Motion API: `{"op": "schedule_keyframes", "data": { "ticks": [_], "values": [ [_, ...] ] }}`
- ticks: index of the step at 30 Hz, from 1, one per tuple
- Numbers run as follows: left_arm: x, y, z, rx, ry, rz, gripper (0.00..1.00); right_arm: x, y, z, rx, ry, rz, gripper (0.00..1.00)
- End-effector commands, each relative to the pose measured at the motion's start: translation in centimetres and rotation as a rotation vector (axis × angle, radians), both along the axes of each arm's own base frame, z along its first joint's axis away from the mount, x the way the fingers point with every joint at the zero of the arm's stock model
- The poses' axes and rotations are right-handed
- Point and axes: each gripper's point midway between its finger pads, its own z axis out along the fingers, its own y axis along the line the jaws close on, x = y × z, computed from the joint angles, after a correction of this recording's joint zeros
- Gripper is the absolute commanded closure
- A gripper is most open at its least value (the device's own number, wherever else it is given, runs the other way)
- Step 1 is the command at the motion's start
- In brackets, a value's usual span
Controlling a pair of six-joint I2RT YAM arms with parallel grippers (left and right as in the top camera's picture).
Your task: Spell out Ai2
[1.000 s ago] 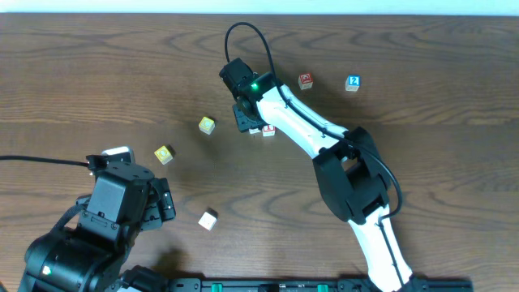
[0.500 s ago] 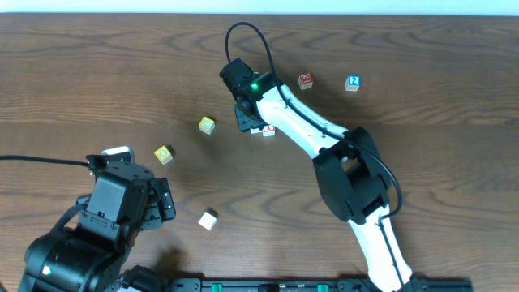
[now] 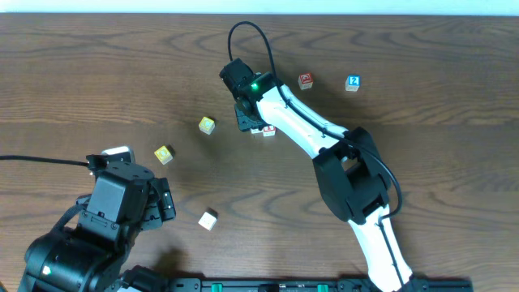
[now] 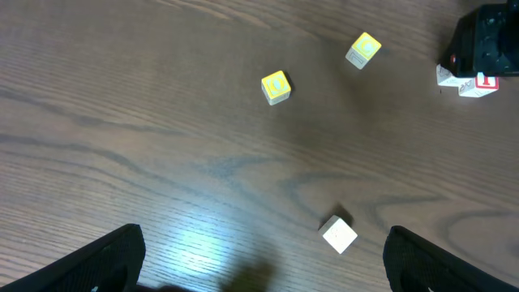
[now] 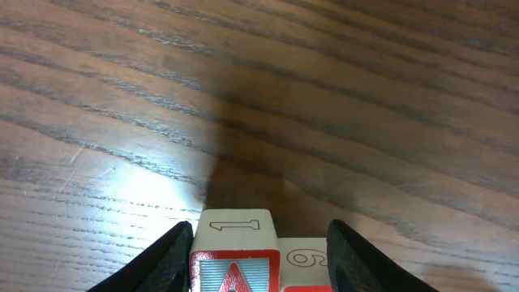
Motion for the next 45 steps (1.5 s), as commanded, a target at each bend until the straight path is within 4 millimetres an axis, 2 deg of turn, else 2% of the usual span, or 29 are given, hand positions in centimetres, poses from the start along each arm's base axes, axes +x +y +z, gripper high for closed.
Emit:
{"op": "schedule_keyframes", "data": {
  "ticks": [1, 5, 8, 14, 21, 29, 36, 45],
  "values": [
    [0.1, 0.4, 0.1, 0.017, -0.007, 0.015, 0.05, 0.5, 0.0, -0.1, -0.008, -0.017, -0.032, 0.48],
    [0.1, 0.4, 0.1, 0.017, -0.007, 0.015, 0.05, 0.5, -0.1, -0.1, -0.007, -0.017, -0.04, 0.47],
    [0.1, 0.4, 0.1, 0.017, -0.007, 0.015, 0.05, 0.4, -0.2, -0.1, -0.011, -0.012, -0.04, 0.38],
    [0.1, 0.4, 0.1, 0.017, -0.007, 0.015, 0.05, 0.1, -0.3, -0.2, -0.014, -0.002, -0.057, 0.35],
    [0.1, 0.4, 0.1, 0.017, -0.007, 0.015, 0.05, -0.2, -0.6, -0.3, -0.02, 0.01, -0.073, 0.26],
    [0.1, 0.4, 0.1, 0.018, -0.007, 0.015, 0.05, 0.1, -1.3, -0.3, -0.019, 0.015, -0.105, 0.26],
    [0.1, 0.5, 0.1, 0.02, -0.009, 0.016, 0.05, -0.7, -2.4, -0.5, -0.037, 0.056, -0.154, 0.25],
    [0.1, 0.5, 0.1, 0.02, -0.009, 0.017, 0.05, -1.5, -1.8, -0.7, -0.001, 0.1, -0.163, 0.28]
  ]
}}
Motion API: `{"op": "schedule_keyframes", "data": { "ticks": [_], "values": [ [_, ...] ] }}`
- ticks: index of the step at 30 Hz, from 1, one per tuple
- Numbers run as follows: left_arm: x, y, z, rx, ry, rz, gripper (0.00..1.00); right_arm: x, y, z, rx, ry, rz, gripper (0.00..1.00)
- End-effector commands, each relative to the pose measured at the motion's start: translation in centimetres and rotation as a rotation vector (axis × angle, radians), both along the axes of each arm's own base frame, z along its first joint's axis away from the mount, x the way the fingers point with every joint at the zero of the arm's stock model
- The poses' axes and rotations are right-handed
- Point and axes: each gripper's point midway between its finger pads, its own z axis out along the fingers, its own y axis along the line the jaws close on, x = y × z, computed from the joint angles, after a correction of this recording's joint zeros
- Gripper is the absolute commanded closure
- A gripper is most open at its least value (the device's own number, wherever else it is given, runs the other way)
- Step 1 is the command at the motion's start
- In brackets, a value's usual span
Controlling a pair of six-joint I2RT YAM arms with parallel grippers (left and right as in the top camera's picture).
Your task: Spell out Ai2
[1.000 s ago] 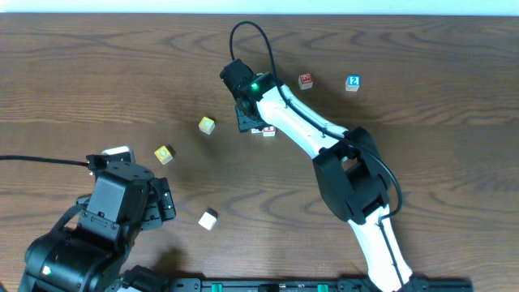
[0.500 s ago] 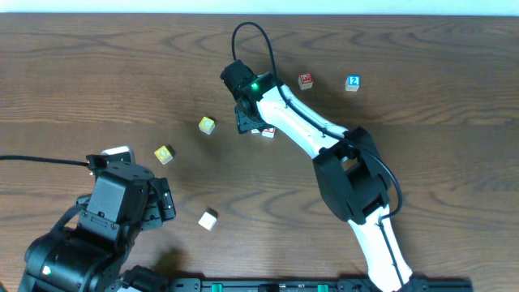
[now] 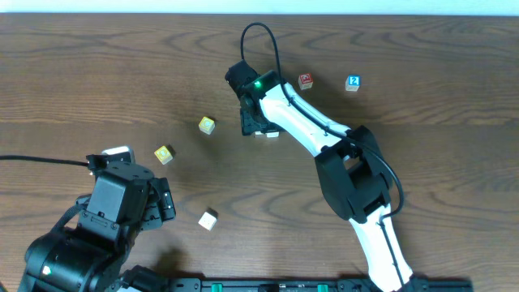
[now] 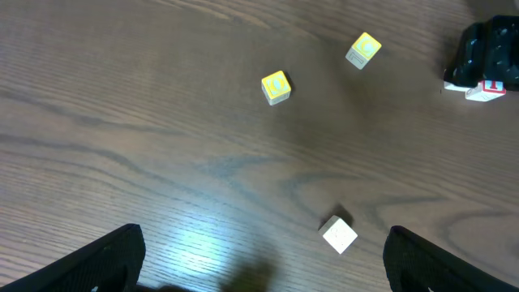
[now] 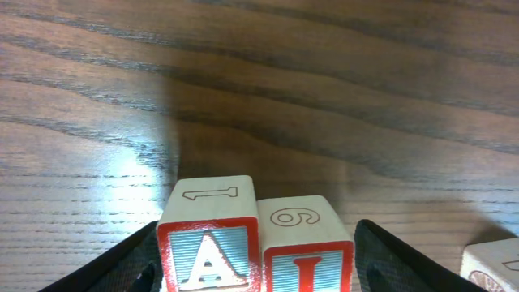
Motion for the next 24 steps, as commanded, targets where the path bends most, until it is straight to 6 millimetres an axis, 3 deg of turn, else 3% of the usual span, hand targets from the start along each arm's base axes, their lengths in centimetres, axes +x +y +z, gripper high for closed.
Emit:
{"op": "schedule_keyframes", "data": {
  "ticks": [1, 17, 24],
  "values": [
    [0.1, 0.47, 0.1, 0.021, -0.008, 0.017, 0.05, 0.36, 0.2, -0.21, 0.021, 0.006, -0.027, 0.29],
    [0.1, 0.47, 0.1, 0.021, -0.008, 0.017, 0.05, 0.52, 0.74, -0.2, 0.048, -0.001, -0.045, 0.34],
    [0.1, 0.46, 0.09, 0.02, -0.008, 0.016, 0.05, 0.62, 0.8, -0.18, 0.05, -0.005, -0.044, 0.2]
  ]
}}
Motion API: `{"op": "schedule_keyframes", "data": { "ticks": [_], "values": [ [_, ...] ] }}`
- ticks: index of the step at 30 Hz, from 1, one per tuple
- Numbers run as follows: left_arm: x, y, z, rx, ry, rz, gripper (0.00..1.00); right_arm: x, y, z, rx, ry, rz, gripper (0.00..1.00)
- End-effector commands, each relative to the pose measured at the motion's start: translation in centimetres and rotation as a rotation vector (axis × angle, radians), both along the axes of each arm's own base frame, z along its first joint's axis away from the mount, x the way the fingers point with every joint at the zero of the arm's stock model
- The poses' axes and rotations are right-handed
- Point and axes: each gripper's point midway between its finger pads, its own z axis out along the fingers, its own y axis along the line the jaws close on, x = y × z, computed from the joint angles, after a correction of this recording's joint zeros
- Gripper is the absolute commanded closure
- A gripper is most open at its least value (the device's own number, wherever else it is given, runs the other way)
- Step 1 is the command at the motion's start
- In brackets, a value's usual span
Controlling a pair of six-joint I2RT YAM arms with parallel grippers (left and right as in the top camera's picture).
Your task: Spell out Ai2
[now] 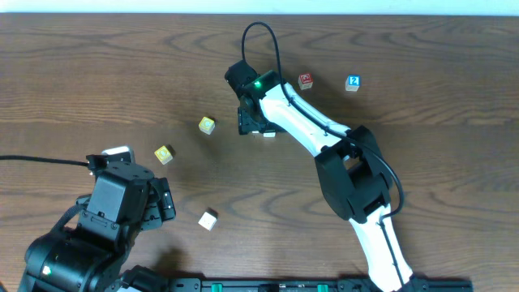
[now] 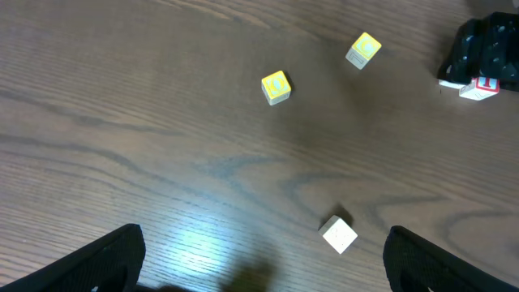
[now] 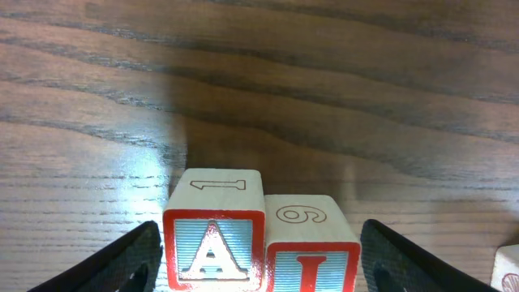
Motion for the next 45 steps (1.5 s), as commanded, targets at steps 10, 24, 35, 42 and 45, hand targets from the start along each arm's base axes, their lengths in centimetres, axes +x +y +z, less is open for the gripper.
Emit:
{"op": "schedule_keyframes", "data": {
  "ticks": [10, 24, 35, 42, 45],
  "values": [
    [0.1, 0.5, 0.1, 0.021, -0.007, 0.016, 0.05, 3.7, 0.7, 0.6, 0.022, -0.14, 0.011, 0.24],
    [0.1, 0.5, 0.1, 0.02, -0.008, 0.016, 0.05, 4.6, 0.9, 0.9, 0.037, -0.17, 0.01, 0.32],
    [0.1, 0.5, 0.1, 0.02, -0.008, 0.017, 0.05, 2.8, -0.7, 0.3, -0.039, -0.096, 0.035, 0.27],
    [0.1, 0.5, 0.1, 0.02, -0.008, 0.017, 0.05, 1.4, -0.9, 0.0, -0.036, -0.034, 0.031, 0.27],
    [0.1, 0.5, 0.1, 0.02, -0.008, 0.017, 0.05, 1.3, -0.9, 0.0, -0.034, -0.027, 0.029, 0.27]
  ]
}}
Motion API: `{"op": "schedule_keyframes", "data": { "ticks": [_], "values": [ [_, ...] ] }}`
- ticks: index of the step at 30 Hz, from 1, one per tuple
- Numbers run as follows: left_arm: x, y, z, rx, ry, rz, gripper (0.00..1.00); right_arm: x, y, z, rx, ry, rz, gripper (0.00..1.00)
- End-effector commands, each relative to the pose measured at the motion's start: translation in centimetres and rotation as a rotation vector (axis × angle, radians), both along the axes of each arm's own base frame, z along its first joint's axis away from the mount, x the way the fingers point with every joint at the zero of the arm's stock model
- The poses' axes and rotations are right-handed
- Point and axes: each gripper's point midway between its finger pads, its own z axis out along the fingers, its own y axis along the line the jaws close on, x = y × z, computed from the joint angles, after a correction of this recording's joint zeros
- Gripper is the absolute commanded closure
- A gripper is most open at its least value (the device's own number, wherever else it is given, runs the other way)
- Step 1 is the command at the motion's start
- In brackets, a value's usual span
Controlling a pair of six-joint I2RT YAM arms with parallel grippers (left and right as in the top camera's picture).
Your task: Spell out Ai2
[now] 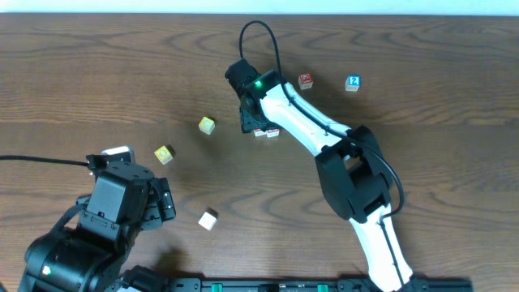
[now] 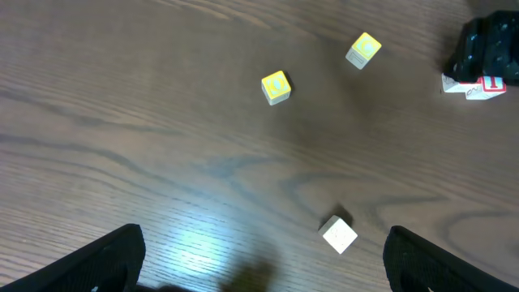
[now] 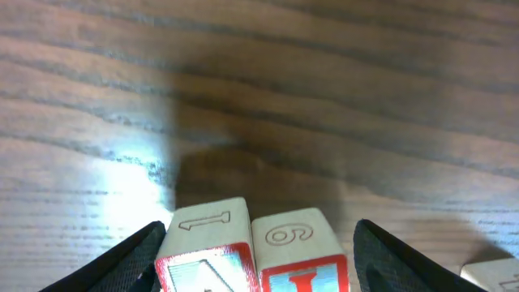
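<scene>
Two red-edged letter blocks stand side by side, touching: the A block (image 3: 207, 247) on the left and the I block (image 3: 298, 247) on the right. From above they show as a pair (image 1: 266, 131) just below my right gripper (image 1: 253, 116). That gripper (image 3: 263, 259) is open, one finger on each outer side of the pair, gripping neither. A blue block marked 2 (image 1: 353, 82) sits far right. My left gripper (image 2: 263, 264) is open over bare wood at the near left.
A red block (image 1: 305, 79) lies left of the blue one. Two yellow blocks (image 1: 207, 125) (image 1: 165, 154) and a white block (image 1: 208, 219) are scattered at the left. A corner of another pale block (image 3: 489, 276) shows at the right wrist view's edge.
My right gripper has drawn back a little from the A and I pair, which now shows lower in its view and more exposed from above. The blocks and the left arm are unmoved.
First my right gripper's fingers were close together around the A block, right beside the I block. Then they stood wide apart with both blocks side by side between them. They stayed so, and now the gripper is slightly withdrawn. The left arm never moved.
</scene>
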Motion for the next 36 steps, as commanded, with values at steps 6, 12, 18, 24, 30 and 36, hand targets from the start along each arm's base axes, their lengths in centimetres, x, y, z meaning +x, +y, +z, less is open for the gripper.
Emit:
{"op": "schedule_keyframes", "data": {
  "ticks": [6, 12, 18, 24, 30, 36],
  "values": [
    [0.12, 0.46, 0.1, 0.02, -0.009, 0.017, 0.05, 0.64, -0.15, -0.18, 0.012, 0.0, -0.018, 0.28],
    [0.12, 0.46, 0.1, 0.02, -0.009, 0.017, 0.05, 0.42, 0.06, -0.23, 0.026, 0.009, -0.036, 0.32],
    [0.11, 0.45, 0.1, 0.02, -0.008, 0.016, 0.05, 0.37, -0.01, -0.24, 0.034, 0.009, -0.083, 0.39],
    [0.11, 0.45, 0.1, 0.02, -0.008, 0.016, 0.05, 0.43, 0.05, -0.23, 0.04, 0.005, -0.106, 0.4],
    [0.11, 0.46, 0.1, 0.02, -0.009, 0.017, 0.05, 0.77, 0.17, -0.16, 0.046, -0.01, -0.105, 0.27],
    [0.11, 0.46, 0.1, 0.02, -0.009, 0.016, 0.05, 1.21, 0.35, -0.07, 0.052, -0.028, -0.103, 0.23]
  ]
}}
